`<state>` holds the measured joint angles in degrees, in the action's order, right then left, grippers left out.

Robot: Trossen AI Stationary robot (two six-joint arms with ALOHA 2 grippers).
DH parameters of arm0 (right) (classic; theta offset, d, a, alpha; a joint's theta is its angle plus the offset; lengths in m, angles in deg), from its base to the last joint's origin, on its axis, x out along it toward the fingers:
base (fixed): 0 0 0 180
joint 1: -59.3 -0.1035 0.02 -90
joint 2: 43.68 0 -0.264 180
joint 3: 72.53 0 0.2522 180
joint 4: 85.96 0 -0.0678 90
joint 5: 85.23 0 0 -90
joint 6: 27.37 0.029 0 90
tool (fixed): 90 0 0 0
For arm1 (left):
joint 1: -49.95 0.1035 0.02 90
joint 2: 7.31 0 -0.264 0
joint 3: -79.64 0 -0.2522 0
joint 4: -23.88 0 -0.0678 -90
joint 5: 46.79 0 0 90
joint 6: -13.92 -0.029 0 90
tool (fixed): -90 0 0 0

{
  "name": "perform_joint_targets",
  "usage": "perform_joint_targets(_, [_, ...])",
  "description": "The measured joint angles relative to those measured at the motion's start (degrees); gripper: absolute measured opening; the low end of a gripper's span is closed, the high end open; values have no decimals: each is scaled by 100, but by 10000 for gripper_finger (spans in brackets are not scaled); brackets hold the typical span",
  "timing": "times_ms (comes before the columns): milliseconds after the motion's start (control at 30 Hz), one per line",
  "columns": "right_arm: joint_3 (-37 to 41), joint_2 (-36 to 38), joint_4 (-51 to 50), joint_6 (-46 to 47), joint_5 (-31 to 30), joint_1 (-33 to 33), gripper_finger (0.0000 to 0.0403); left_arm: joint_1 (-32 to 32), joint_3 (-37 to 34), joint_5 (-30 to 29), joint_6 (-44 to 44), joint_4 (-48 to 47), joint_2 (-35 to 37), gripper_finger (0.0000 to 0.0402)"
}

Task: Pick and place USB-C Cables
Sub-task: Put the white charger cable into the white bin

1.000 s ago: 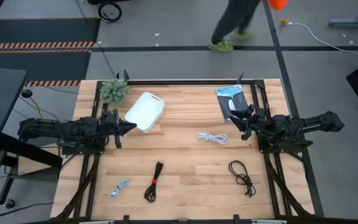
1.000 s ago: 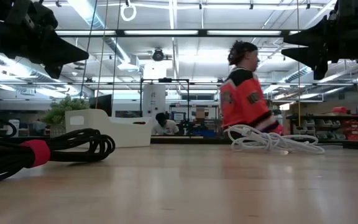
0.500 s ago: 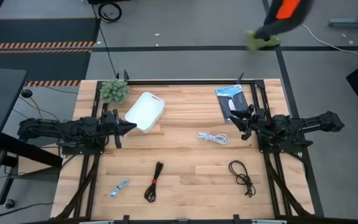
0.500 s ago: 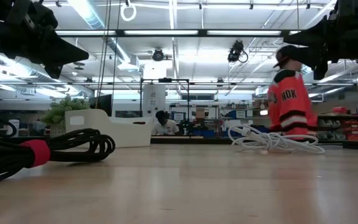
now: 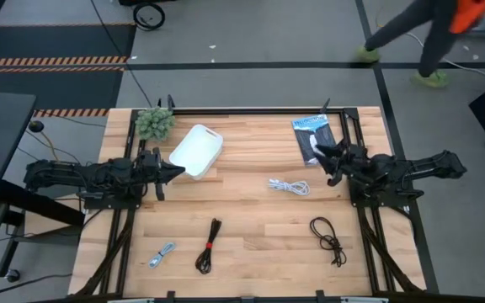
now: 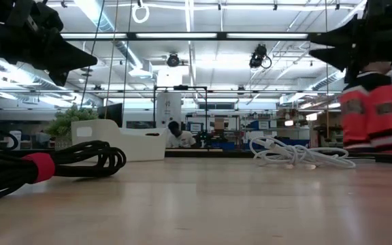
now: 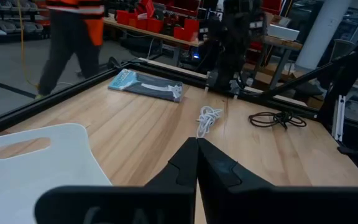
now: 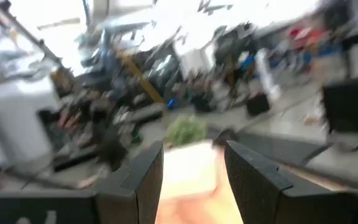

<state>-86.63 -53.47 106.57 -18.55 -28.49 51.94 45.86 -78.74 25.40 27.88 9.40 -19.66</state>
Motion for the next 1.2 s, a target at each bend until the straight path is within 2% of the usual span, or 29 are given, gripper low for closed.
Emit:
perform_joint_targets(133, [0,-41,758,-597,-129,104,178,2,0,1,1,1,-1,11])
perform_joint_targets(300, [0,-158,1014,-931,509,285,178,0,0,-1,0,-1,-1,11])
perform_joint_targets(433, [-1,-359,1076,-794,988,406,178,2,0,-1,-1,1,-1,11])
perform_joint_targets(600, [-6,-667,1387,-554,938,510,178,2,0,1,1,-1,-1,11])
perform_joint_targets(733, [-143,-1119,914,-519,320,686,174,1,0,1,0,0,-1,11])
perform_joint_targets(833, [-273,-1602,429,-347,335,860,172,1,-1,0,0,0,1,11])
perform_joint_targets(1200, [-1371,-3534,-1437,50,1645,1320,176,0,-2,-1,1,1,-1,11])
